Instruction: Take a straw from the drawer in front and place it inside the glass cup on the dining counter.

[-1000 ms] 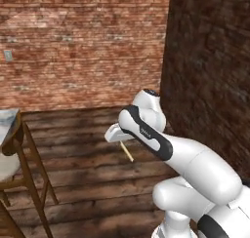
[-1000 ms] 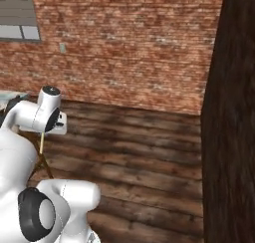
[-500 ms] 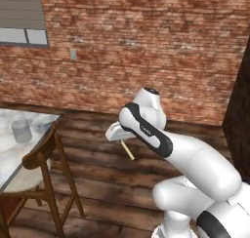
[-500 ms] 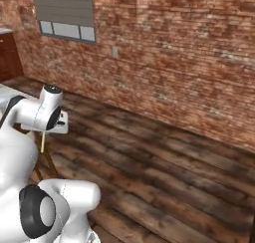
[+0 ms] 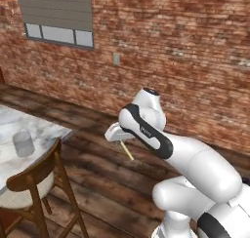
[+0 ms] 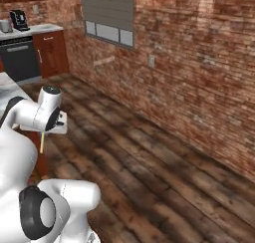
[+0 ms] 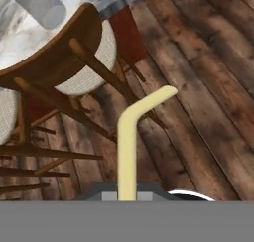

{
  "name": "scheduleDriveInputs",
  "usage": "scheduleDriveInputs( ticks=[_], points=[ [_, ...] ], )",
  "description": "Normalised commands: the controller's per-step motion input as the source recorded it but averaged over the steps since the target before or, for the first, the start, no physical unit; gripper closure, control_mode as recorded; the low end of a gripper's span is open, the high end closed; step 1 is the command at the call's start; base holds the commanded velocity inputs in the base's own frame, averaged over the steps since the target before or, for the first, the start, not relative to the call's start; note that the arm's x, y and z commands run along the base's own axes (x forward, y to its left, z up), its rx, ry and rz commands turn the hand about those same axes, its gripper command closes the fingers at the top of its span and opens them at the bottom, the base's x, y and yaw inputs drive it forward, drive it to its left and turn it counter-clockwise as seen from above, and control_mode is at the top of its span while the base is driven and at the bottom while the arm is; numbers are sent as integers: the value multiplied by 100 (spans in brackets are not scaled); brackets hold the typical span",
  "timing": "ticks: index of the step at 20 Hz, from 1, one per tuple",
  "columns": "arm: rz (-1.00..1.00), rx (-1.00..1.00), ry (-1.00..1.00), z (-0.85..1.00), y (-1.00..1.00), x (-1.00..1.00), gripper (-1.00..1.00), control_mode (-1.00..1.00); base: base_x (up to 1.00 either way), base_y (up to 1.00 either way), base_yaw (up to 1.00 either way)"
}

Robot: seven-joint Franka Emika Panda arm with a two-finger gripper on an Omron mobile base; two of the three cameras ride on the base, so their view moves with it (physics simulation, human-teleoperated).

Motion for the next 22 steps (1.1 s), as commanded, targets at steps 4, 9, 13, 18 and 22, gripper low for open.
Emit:
scheduleDriveInputs(
  ticks=[4, 9, 13, 18, 22],
  points=[
    [0, 0, 0, 0, 0, 0, 100, 100, 99, -20, 51],
    [0, 0, 0, 0, 0, 0, 100, 100, 100, -1, 35],
    [0, 0, 0, 0, 0, 0, 100, 100, 100, 0, 35],
    [0, 0, 0, 0, 0, 0, 100, 100, 76, 0, 42],
    [0, 0, 0, 0, 0, 0, 100, 100, 40, 13, 35]
  ],
)
